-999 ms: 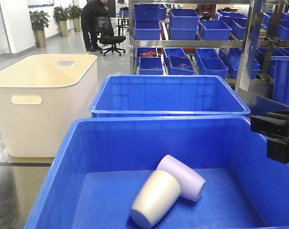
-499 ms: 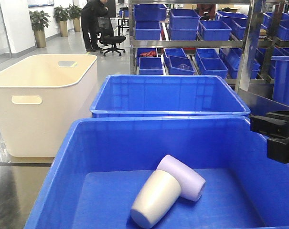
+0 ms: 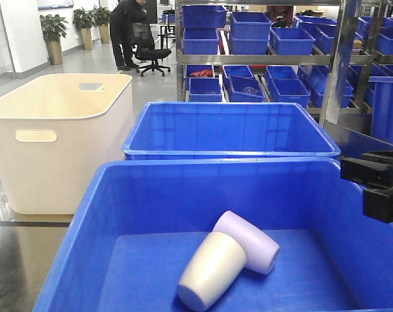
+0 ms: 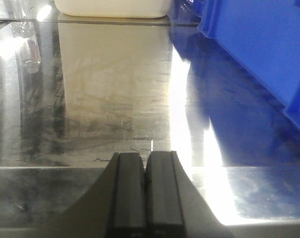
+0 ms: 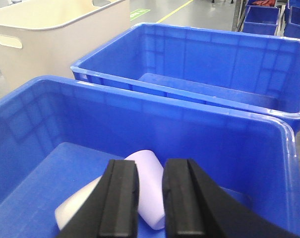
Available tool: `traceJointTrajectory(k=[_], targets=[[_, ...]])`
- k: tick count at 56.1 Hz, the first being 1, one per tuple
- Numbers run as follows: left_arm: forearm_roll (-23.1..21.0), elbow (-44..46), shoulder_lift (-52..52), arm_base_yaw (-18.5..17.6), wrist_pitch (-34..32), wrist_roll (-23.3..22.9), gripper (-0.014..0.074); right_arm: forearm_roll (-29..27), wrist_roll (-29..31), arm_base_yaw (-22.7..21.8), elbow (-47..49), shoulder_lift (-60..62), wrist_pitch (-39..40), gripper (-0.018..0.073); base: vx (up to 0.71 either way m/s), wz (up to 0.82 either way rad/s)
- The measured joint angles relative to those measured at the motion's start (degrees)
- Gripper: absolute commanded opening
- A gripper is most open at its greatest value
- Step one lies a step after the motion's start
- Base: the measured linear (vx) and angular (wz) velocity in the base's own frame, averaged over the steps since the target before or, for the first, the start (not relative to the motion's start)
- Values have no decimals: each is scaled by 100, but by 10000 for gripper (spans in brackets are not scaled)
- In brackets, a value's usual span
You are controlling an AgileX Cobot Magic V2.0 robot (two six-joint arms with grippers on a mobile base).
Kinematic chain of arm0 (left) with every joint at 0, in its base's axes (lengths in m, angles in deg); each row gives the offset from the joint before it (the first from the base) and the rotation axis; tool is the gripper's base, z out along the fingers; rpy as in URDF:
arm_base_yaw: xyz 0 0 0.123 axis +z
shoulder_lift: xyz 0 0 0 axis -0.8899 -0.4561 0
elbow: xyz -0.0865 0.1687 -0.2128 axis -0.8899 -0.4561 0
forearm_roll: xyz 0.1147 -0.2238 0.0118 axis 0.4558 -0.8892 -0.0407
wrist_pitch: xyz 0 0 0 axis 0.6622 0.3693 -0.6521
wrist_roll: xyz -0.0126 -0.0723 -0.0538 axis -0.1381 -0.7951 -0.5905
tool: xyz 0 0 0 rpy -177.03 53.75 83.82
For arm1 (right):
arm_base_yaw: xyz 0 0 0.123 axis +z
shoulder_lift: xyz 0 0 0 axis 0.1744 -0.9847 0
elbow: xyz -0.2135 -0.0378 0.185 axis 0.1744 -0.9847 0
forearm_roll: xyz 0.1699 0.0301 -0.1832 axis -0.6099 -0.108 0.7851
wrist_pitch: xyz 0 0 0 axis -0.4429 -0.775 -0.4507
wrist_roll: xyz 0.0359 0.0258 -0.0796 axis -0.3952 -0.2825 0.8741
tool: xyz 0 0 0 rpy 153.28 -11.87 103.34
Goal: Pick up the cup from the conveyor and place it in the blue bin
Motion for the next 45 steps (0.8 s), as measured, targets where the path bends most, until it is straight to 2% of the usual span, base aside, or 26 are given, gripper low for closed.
traceJointTrajectory(k=[31,45], targets=[[0,0,0,0,0,0,-4,0,0,0,0,60,3,228,0,0],[0,0,0,0,4,0,-4,-12,0,0,0,1024,-451,228,0,0]])
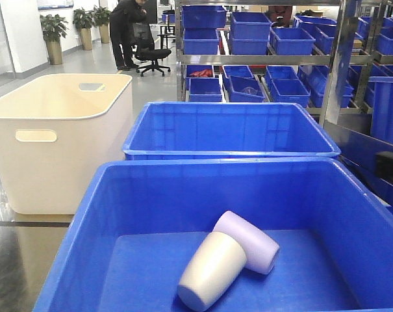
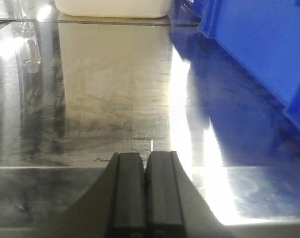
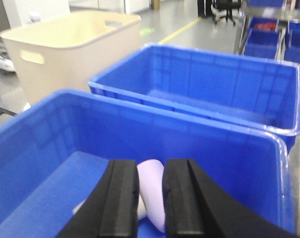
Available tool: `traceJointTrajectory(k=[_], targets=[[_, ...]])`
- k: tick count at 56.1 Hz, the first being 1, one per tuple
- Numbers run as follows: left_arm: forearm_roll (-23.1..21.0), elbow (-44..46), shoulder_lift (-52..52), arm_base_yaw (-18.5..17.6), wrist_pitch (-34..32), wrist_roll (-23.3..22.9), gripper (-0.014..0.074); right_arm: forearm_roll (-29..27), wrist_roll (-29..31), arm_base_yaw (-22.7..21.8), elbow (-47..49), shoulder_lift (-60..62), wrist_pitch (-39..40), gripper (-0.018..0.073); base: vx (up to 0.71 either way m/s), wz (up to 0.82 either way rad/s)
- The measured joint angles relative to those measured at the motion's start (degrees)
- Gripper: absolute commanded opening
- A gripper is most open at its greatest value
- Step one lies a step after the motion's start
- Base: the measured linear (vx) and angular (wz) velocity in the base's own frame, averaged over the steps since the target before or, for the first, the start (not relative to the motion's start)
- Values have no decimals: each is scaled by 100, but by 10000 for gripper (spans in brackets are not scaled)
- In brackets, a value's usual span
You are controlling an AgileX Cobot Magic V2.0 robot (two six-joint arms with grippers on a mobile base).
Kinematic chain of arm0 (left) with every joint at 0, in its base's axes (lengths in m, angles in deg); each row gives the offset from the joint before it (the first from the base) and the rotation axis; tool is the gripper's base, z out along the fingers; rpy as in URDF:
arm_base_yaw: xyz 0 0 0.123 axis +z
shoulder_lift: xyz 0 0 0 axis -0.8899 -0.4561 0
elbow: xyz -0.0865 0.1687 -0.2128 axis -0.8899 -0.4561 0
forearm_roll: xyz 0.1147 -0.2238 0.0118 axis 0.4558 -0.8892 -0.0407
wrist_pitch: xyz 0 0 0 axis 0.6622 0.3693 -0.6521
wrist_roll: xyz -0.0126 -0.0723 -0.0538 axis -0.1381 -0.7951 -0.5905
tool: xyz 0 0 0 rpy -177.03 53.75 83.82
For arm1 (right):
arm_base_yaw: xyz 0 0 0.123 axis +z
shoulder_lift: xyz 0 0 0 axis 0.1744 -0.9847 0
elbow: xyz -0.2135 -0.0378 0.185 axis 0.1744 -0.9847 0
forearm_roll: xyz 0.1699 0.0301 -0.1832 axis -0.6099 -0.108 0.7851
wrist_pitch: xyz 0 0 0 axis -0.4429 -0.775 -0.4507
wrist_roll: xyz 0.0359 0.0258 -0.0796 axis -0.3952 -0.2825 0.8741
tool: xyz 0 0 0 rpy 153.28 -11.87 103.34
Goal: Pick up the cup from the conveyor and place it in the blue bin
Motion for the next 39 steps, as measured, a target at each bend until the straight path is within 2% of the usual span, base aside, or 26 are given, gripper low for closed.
traceJointTrajectory(k=[13,24,30,39], targets=[[0,0,0,0,0,0,-4,13,-162,0,11,1399,-671,228,0,0],[0,0,0,0,0,0,-4,753,-884,0,1,2350,-1232,228,0,0],[0,0,0,0,0,0,-4,1213,-1306,0,-315,2834,-1134,212,0,0],[0,0,0,0,0,0,-4,1656,-1690,-224,-1543,3648,-474,139,0,0]])
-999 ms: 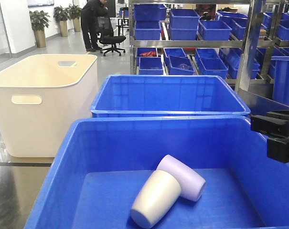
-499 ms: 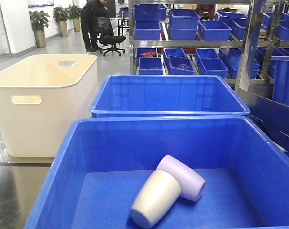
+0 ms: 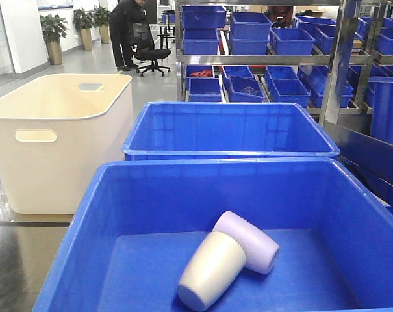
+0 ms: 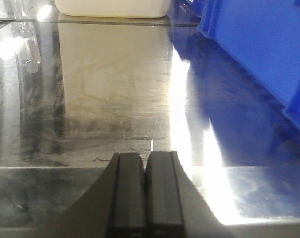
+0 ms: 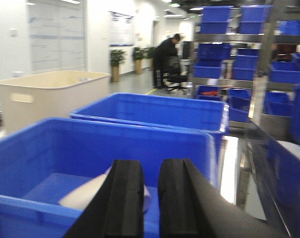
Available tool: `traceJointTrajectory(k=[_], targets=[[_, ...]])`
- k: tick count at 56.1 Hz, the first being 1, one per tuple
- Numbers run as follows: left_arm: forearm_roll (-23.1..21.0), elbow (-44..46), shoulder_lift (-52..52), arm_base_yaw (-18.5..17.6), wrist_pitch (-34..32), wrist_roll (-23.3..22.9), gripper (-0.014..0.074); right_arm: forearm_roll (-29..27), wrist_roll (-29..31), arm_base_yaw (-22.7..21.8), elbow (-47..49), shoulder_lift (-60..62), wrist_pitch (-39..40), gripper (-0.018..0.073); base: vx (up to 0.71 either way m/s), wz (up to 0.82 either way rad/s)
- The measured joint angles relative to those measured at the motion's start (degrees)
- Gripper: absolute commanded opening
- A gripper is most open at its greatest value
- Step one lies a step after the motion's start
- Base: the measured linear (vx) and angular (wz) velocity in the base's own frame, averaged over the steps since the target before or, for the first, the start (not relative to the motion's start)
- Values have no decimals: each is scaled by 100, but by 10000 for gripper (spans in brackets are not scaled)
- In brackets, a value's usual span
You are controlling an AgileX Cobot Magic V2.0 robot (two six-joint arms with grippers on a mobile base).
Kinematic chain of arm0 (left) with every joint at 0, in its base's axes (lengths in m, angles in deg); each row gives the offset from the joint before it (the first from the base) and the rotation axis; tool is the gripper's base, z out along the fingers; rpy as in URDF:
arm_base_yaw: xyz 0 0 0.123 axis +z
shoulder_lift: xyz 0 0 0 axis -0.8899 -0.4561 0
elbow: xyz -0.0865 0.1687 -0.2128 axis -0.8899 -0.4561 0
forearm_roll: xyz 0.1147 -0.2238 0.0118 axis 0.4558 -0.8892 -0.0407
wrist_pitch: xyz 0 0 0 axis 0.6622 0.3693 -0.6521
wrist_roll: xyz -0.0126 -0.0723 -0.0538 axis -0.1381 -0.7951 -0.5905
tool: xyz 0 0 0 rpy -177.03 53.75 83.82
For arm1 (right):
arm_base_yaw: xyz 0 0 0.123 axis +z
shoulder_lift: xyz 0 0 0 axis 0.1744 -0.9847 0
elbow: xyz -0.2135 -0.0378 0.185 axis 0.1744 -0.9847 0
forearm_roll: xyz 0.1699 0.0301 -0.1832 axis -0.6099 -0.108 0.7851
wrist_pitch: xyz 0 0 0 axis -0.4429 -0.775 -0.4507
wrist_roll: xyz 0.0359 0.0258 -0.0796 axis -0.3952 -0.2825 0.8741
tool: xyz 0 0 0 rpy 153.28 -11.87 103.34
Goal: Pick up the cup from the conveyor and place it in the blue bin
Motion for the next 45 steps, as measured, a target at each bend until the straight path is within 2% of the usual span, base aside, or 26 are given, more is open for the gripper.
traceJointTrajectory(k=[8,17,21,29,36,45], targets=[[0,0,0,0,0,0,-4,180,-87,-489,-1109,527,567,64,0,0],[0,0,0,0,0,0,-4,298,-99,-1083,-2090,895,632,-15,0,0],[0,0,0,0,2,0,-4,311,-104,-1244,-2426,924,632,-15,0,0],[0,0,0,0,8,0,-4,395,-141,-1289,-2942,924,697,-12,0,0],[0,0,0,0,8,0,-4,598,-408,-1289,-3411,924,876,-10,0,0],[0,0,0,0,8,0,-4,962,-1063,-1289,-4229,924,1760,-9,0,0]])
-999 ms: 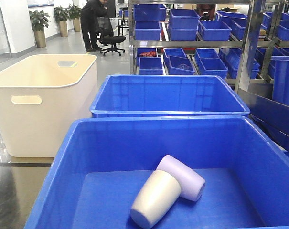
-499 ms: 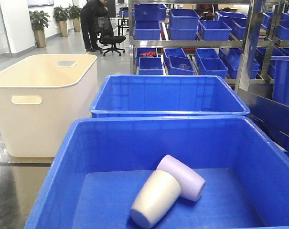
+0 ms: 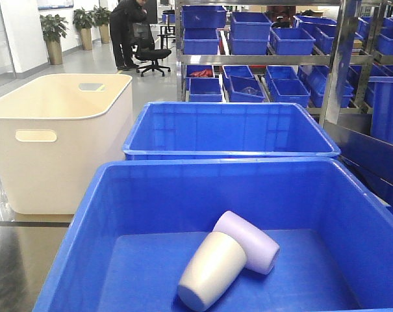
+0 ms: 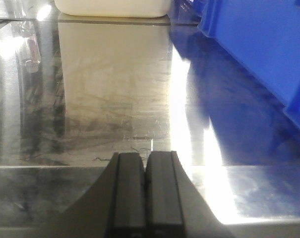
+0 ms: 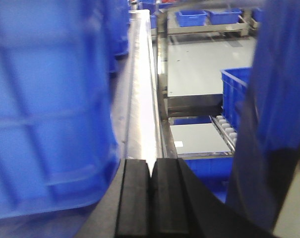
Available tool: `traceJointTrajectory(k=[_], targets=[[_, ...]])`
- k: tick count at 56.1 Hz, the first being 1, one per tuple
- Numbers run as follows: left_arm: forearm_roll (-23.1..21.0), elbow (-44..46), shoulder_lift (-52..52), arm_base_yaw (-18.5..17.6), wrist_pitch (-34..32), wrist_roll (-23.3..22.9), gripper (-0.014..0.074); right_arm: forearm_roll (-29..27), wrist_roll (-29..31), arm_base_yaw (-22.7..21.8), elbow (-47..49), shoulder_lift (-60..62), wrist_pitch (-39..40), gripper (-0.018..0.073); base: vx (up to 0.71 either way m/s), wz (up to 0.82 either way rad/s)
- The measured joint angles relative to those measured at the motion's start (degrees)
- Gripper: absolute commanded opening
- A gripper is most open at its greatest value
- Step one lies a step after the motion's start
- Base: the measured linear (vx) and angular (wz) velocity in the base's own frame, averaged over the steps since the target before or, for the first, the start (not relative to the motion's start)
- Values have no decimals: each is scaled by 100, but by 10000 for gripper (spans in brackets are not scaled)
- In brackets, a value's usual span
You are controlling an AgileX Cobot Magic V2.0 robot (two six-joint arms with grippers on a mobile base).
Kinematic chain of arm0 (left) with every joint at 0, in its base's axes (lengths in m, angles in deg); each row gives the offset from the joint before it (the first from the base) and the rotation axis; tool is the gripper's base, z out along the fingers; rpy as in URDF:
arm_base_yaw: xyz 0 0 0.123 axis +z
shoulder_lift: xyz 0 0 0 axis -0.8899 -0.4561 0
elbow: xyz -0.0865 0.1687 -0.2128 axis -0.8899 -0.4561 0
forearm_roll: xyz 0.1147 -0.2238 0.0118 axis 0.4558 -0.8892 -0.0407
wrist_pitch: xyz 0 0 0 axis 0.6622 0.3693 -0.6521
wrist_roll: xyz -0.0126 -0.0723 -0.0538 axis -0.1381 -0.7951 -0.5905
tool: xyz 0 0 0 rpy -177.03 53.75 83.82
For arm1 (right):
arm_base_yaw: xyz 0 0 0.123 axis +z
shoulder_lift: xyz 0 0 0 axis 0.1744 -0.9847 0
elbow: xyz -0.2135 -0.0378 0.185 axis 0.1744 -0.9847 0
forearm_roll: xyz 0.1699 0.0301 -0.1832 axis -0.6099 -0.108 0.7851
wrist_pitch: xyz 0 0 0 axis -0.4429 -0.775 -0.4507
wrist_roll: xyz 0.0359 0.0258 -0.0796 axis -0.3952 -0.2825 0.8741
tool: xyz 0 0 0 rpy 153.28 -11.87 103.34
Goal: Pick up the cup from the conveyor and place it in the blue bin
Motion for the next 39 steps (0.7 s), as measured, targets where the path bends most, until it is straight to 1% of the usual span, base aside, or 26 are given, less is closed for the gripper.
traceJointTrajectory(k=[4,9,15,22,30,39], targets=[[0,0,0,0,0,0,-4,139,-272,0,-452,0,547,-9,0,0],[0,0,0,0,0,0,-4,237,-512,0,-651,0,886,-9,0,0],[0,0,0,0,0,0,-4,420,-619,45,-680,0,947,-9,0,0],[0,0,0,0,0,0,-4,584,-650,239,-680,0,1008,-9,0,0],[0,0,0,0,0,0,-4,621,-655,411,-680,0,1010,-9,0,0],[0,0,0,0,0,0,-4,628,-655,424,-680,0,1010,-9,0,0]])
